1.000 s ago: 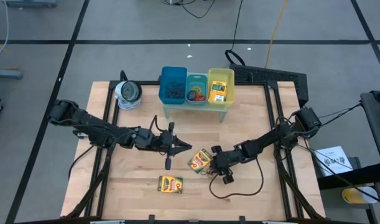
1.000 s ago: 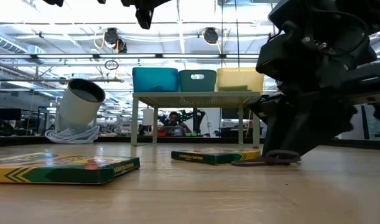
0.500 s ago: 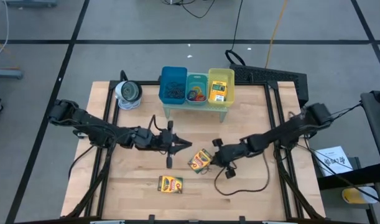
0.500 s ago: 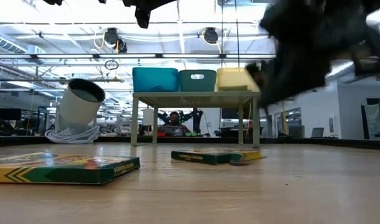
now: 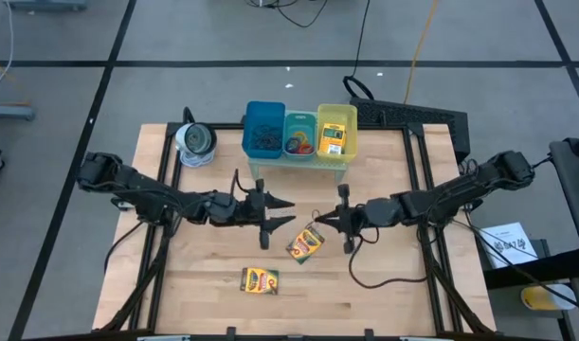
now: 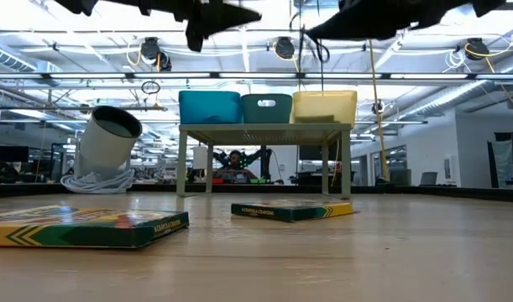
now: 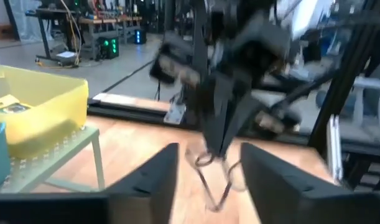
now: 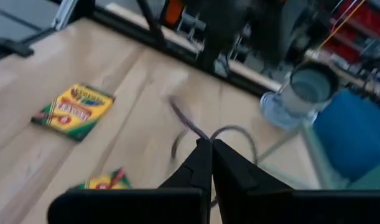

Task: Pick & Place Office Desk Supplies
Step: Put the purple rubber band into the blue bin on the shelf

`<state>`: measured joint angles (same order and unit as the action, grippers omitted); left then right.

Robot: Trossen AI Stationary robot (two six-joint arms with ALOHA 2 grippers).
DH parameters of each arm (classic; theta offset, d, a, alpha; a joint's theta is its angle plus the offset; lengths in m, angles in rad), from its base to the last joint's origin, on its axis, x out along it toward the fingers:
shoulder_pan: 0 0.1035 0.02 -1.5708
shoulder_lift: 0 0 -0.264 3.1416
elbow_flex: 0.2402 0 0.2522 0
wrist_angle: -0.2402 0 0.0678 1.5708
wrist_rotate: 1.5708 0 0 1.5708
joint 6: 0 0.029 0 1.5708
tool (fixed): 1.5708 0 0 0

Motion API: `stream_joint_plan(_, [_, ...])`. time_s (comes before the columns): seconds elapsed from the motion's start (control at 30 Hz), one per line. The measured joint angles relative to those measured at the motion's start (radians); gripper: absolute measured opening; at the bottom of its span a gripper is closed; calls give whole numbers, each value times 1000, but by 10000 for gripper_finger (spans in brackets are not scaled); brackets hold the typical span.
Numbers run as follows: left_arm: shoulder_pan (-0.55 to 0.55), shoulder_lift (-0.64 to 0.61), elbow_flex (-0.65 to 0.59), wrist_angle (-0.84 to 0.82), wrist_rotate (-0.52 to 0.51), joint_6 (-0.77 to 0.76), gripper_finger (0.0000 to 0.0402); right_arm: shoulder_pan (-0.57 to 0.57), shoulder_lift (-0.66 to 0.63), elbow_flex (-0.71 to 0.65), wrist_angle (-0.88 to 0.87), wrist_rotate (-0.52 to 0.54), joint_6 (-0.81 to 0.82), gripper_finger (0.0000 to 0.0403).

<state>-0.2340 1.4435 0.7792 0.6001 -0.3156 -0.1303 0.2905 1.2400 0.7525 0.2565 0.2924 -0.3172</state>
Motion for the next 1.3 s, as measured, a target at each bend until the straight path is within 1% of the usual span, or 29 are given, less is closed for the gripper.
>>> stream_joint_plan(0.1, [-1, 34, 0, 1, 1, 54, 231, -19, 5, 0, 65, -5, -35, 0])
stream_joint_plan(0.2, [-1, 85, 0, 31, 1, 101, 268, -41, 8, 0, 112, -5, -68, 0])
stream_joint_plan(0.3, [3, 139, 0, 110, -4, 127, 290, -56, 8, 0, 137, -13, -69, 0])
stream_joint_plan(0.4, [17, 179, 0, 198, -10, 139, 298, -65, 8, 0, 134, -37, -66, 0])
stream_joint_plan(0.57, [48, 228, 0, 293, 4, 134, 288, -67, 8, 0, 136, -37, -69, 0])
stream_joint_plan(0.67, [65, 245, 14, 292, 40, 105, 279, -69, 8, 0, 136, -61, -69, 0])
stream_joint_plan(0.83, [71, 270, 74, 289, 130, 98, 275, -69, 8, 0, 139, -64, -69, 0])
stream_joint_plan(0.97, [70, 295, 121, 278, 154, 118, 277, -69, 8, 0, 147, -132, -69, 0])
stream_joint_plan(1.07, [71, 305, 138, 274, 154, 143, 273, -68, 8, 0, 154, -144, -69, 0])
stream_joint_plan(1.17, [71, 305, 144, 259, 156, 163, 258, -67, 8, 0, 152, -141, -69, 0])
stream_joint_plan(1.3, [71, 305, 144, 253, 189, 177, 214, -67, 8, 0, 159, -141, -72, 0])
